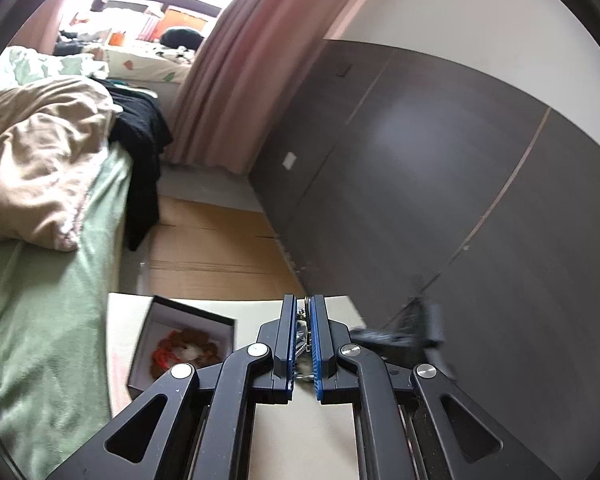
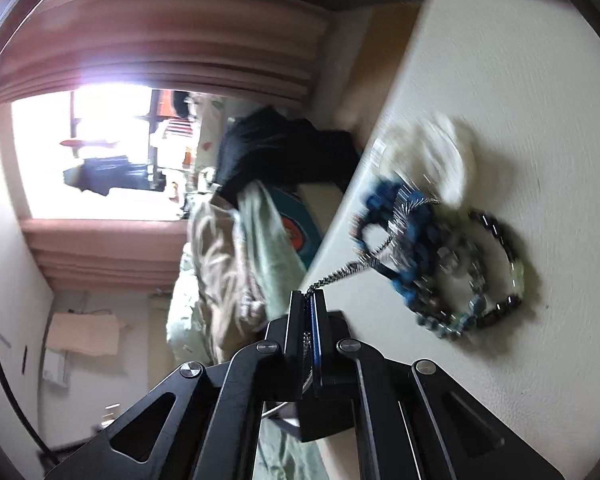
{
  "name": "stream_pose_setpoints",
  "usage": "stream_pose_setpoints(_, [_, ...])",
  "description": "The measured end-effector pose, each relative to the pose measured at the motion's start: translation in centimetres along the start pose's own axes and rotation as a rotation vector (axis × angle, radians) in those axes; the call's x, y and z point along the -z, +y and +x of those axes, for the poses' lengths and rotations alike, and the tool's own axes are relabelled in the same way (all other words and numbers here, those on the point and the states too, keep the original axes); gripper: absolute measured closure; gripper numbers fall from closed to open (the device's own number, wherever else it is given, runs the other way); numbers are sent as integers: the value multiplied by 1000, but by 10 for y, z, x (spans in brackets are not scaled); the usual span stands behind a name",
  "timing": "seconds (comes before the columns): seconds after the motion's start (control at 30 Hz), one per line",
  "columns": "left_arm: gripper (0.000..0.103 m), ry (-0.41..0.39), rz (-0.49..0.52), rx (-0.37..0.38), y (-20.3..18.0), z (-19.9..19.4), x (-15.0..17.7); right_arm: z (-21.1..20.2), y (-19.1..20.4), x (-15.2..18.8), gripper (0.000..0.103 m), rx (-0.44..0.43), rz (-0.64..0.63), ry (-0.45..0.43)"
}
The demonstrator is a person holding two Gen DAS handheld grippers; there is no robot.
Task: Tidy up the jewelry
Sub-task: 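Lift the silver chain with the left tool while the right tool grips its other end, then lower the silver chain into the black box and open both tools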
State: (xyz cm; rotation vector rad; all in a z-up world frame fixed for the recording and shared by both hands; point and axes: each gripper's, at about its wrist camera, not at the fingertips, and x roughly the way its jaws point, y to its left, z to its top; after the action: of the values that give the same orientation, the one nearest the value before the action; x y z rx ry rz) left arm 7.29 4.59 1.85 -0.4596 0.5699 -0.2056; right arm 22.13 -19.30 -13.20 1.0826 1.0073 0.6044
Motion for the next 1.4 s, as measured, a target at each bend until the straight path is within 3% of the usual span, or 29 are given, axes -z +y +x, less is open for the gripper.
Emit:
stream_pose_setpoints(0.3, [97, 61, 3, -66, 16, 22, 8, -39, 43, -4, 98, -119, -141, -94])
stream_pose_setpoints(0.6, [97, 143, 143, -149, 0, 48, 29, -64, 59, -5, 98, -202, -182, -133])
stream_pose_setpoints(0.73, [97, 162, 135, -170, 8, 53, 31, -66, 69, -3, 98, -225, -205, -133])
stream_pose_setpoints(1.03, [97, 193, 115, -271, 38, 65, 32, -50, 101, 13, 98, -272, -282, -60])
stream_pose_setpoints(1.2, [99, 220, 113, -288, 46, 68, 35, -36, 128, 22, 98, -295, -348, -24])
stream_pose_setpoints(1.4, [101, 280, 118, -325, 59, 78, 44, -16, 132, 29, 98, -301, -362, 13])
